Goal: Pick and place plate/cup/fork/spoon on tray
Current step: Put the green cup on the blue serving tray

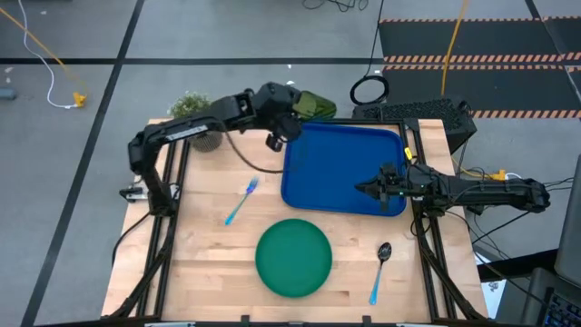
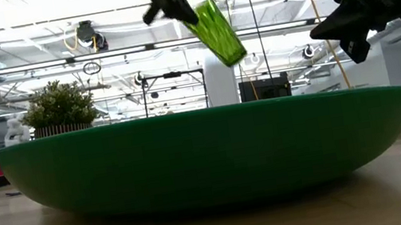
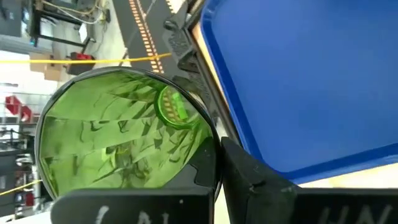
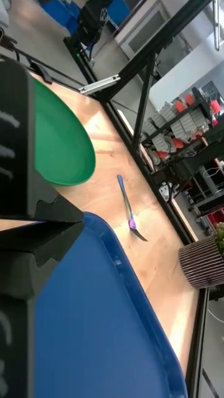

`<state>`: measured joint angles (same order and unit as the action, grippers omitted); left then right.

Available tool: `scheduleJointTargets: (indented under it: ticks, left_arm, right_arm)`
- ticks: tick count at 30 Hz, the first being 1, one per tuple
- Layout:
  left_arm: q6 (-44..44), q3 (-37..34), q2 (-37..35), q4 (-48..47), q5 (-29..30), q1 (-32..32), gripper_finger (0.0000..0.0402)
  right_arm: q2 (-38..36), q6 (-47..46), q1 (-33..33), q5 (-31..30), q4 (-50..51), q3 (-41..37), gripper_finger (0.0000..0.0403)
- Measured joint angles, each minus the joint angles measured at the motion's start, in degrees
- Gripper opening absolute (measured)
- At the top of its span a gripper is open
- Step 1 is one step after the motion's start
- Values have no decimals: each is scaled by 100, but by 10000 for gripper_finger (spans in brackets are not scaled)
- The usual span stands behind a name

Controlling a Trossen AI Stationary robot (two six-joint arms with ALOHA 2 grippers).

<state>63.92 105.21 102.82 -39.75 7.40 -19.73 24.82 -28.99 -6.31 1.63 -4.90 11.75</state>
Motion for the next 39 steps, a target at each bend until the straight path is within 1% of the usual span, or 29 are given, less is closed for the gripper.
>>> scheduleJointTargets:
  ticks: [2,4,7,14,16,18,21,23,30,34,39]
  left_arm:
    - [43,0,236,114,-12,-65,12]
    - [50,-2,454,35,-8,-113,15]
    - [50,-4,719,-60,-6,-194,9]
    - [-58,-4,1042,-451,-8,-388,14]
    - [-112,-4,1056,-630,-69,-452,10]
    - [-151,-4,1048,-846,-306,-511,7]
    - [-294,-4,1048,-939,-653,-570,10]
    - [-317,-4,1048,-1040,-730,-602,14]
    - [-225,-9,1150,-1294,-757,-614,8]
    - [-111,-4,1124,-1269,-756,-603,15]
    - [75,-4,1126,-1307,-761,-680,7]
  right_arm:
    - [27,-9,0,0,-1,0,0]
    - [45,-20,0,0,8,0,0]
    - [78,38,0,-1,85,0,0]
    - [154,333,0,-4,290,2,0]
    - [172,332,0,-4,309,2,0]
    - [190,384,0,-4,307,2,0]
    - [190,481,0,-5,307,2,0]
    - [190,480,0,-6,307,2,0]
    - [190,465,0,-9,305,4,0]
    - [190,465,0,-9,305,4,0]
    - [190,465,0,-9,305,4,0]
